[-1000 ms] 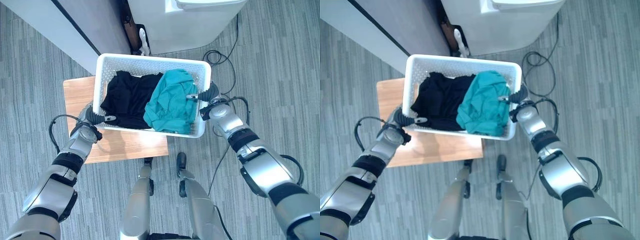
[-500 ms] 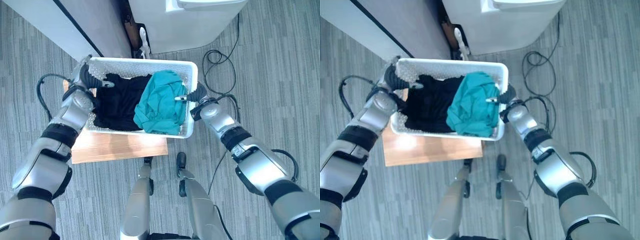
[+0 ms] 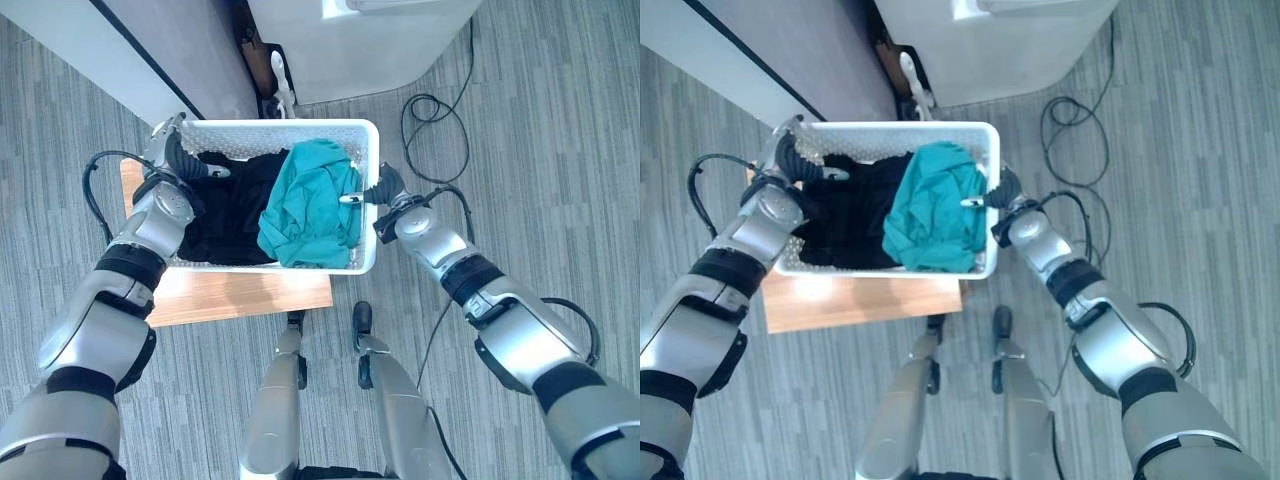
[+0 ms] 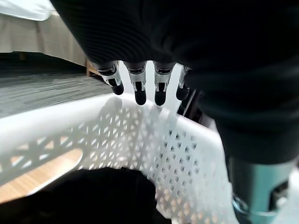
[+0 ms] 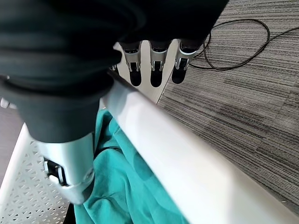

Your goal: Grab the laundry basket,head to the washer,open it,put in the laundry and shut it.

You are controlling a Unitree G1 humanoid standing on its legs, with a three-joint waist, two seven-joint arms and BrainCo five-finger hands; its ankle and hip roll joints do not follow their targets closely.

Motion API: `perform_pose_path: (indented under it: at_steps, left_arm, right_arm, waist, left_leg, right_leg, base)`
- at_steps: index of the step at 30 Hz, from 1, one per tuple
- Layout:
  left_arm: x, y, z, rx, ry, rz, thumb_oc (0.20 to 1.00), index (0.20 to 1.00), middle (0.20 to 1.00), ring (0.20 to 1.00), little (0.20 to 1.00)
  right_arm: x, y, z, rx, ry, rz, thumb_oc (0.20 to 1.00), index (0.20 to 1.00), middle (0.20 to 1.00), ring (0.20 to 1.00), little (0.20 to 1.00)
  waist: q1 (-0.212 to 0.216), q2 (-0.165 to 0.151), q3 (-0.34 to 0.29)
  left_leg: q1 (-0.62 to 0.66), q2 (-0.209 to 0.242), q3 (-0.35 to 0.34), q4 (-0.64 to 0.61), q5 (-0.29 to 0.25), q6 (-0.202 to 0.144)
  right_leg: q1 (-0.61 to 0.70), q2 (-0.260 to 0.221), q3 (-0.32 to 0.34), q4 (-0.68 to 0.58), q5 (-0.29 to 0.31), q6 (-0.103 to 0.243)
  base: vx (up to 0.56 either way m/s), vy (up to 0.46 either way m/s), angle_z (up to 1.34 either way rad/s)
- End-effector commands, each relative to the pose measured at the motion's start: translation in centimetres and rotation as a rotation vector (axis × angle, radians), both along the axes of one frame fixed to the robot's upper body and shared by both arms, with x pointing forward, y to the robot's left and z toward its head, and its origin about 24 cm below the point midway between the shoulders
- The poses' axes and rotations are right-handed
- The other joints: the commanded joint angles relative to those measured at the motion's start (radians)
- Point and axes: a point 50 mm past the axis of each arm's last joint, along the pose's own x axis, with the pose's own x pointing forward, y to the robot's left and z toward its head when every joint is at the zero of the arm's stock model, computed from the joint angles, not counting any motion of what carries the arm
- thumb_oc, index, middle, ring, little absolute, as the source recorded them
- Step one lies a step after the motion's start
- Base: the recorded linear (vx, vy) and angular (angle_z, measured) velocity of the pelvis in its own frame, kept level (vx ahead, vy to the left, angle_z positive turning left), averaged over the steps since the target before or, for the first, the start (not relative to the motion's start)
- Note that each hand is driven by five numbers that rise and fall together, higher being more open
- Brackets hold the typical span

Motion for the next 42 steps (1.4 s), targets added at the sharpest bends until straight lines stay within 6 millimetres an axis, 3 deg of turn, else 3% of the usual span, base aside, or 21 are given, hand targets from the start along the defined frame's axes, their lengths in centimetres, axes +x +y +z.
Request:
perform_pose_path:
  at_steps: [1,8,12,17,18,19,21,22,26,33,42]
  left_arm:
    - [-1.8,4.1,2.7,0.076,-0.182,0.18,1.0,1.0,1.0,1.0,1.0]
    - [-4.7,8.6,2.4,0.099,-0.262,0.384,1.0,1.0,1.0,1.0,1.0]
    - [-4.9,9.2,0.9,0.082,-0.21,0.402,1.0,1.0,1.0,1.0,1.0]
    - [-3.9,8.6,-1.2,-0.099,-0.156,0.37,1.0,1.0,1.0,1.0,1.0]
    - [-3.9,8.5,-1.2,-0.1,-0.158,0.369,1.0,1.0,1.0,1.0,1.0]
    - [-3.3,7.8,-1.4,-0.213,-0.172,0.33,1.0,1.0,1.0,1.0,1.0]
    - [-3.2,7.8,-1.4,-0.213,-0.173,0.329,1.0,1.0,1.0,1.0,1.0]
    - [-2.4,6.2,-1.2,-0.339,-0.199,0.236,1.0,1.0,1.0,1.0,1.0]
    - [-1.8,5.2,-0.5,-0.423,-0.209,0.159,1.0,1.0,1.0,1.0,1.0]
    - [-1.1,4.6,-1.1,-0.39,-0.097,0.097,1.0,1.0,1.0,1.0,1.0]
    - [-0.3,3.5,-1.9,-0.369,-0.024,0.106,1.0,1.0,1.0,1.0,1.0]
  right_arm:
    - [-0.4,1.5,1.8,0.064,-0.112,0.069,1.0,1.0,1.0,1.0,1.0]
    - [-1.0,2.2,1.2,0.102,-0.123,0.103,1.0,1.0,1.0,1.0,1.0]
    - [-1.1,2.2,1.4,0.121,-0.135,0.105,1.0,1.0,1.0,1.0,1.0]
    - [-1.1,2.2,1.5,0.089,-0.145,0.107,1.0,1.0,1.0,1.0,1.0]
    - [-1.1,2.2,1.5,0.089,-0.145,0.106,1.0,1.0,1.0,1.0,1.0]
    - [-1.0,2.1,1.5,0.062,-0.146,0.099,1.0,1.0,1.0,1.0,1.0]
    - [-1.0,2.1,1.5,0.063,-0.147,0.098,1.0,1.0,1.0,1.0,1.0]
    - [-0.9,1.7,1.1,0.055,-0.13,0.076,1.0,1.0,1.0,1.0,1.0]
    - [-0.7,1.3,0.6,0.041,-0.11,0.052,1.0,1.0,1.0,1.0,1.0]
    - [-0.8,1.1,-0.3,0.028,-0.076,0.049,1.0,1.0,1.0,1.0,1.0]
    - [-1.2,1.0,0.2,0.034,-0.113,0.069,1.0,1.0,1.0,1.0,1.0]
  waist:
    - [0.029,-0.054,0.019]
    - [0.037,-0.059,0.011]
    - [0.036,-0.062,0.014]
    - [0.026,-0.066,0.022]
    - [0.026,-0.066,0.023]
    - [0.021,-0.067,0.026]
    - [0.022,-0.067,0.026]
    - [0.018,-0.064,0.029]
    - [0.014,-0.056,0.032]
    - [0.013,-0.04,0.031]
    - [0.001,-0.043,0.041]
  left_leg:
    - [0.016,0.01,-0.017,0.159,-0.188,-0.011]
    - [0.017,0.015,-0.016,0.156,-0.191,-0.015]
    - [0.016,0.016,-0.016,0.156,-0.189,-0.015]
    - [0.014,0.016,-0.015,0.15,-0.18,-0.015]
    - [0.014,0.016,-0.015,0.15,-0.18,-0.015]
    - [0.01,0.015,-0.015,0.151,-0.175,-0.015]
    - [0.01,0.015,-0.016,0.151,-0.175,-0.015]
    - [0.008,0.014,-0.016,0.154,-0.171,-0.014]
    - [0.008,0.01,-0.02,0.15,-0.165,-0.014]
    - [0.004,0.009,-0.02,0.14,-0.155,-0.013]
    - [-0.01,0.009,-0.023,0.149,-0.156,-0.01]
  right_leg:
    - [0.107,-0.116,-0.046,-0.196,0.073,0.093]
    - [0.11,-0.118,-0.051,-0.197,0.07,0.094]
    - [0.112,-0.12,-0.055,-0.199,0.074,0.095]
    - [0.109,-0.123,-0.059,-0.197,0.078,0.095]
    - [0.109,-0.123,-0.06,-0.197,0.078,0.095]
    - [0.105,-0.124,-0.059,-0.196,0.081,0.096]
    - [0.105,-0.124,-0.059,-0.196,0.081,0.096]
    - [0.106,-0.124,-0.06,-0.195,0.081,0.095]
    - [0.106,-0.123,-0.059,-0.193,0.081,0.094]
    - [0.096,-0.124,-0.059,-0.19,0.083,0.094]
    - [0.081,-0.122,-0.06,-0.186,0.085,0.095]
  base:
    - [0.0,0.0,0.0]
    - [0.0,0.0,0.0]
    - [-0.02,0.0,0.0]
    - [0.0,0.001,0.03]
    - [0.0,0.0,0.0]
    - [0.0,0.0,0.0]
    - [0.0,0.0,0.0]
    - [0.0,0.0,0.0]
    - [0.0,-0.002,0.02]
    - [0.0,0.0,0.0]
    - [0.0,0.0,0.0]
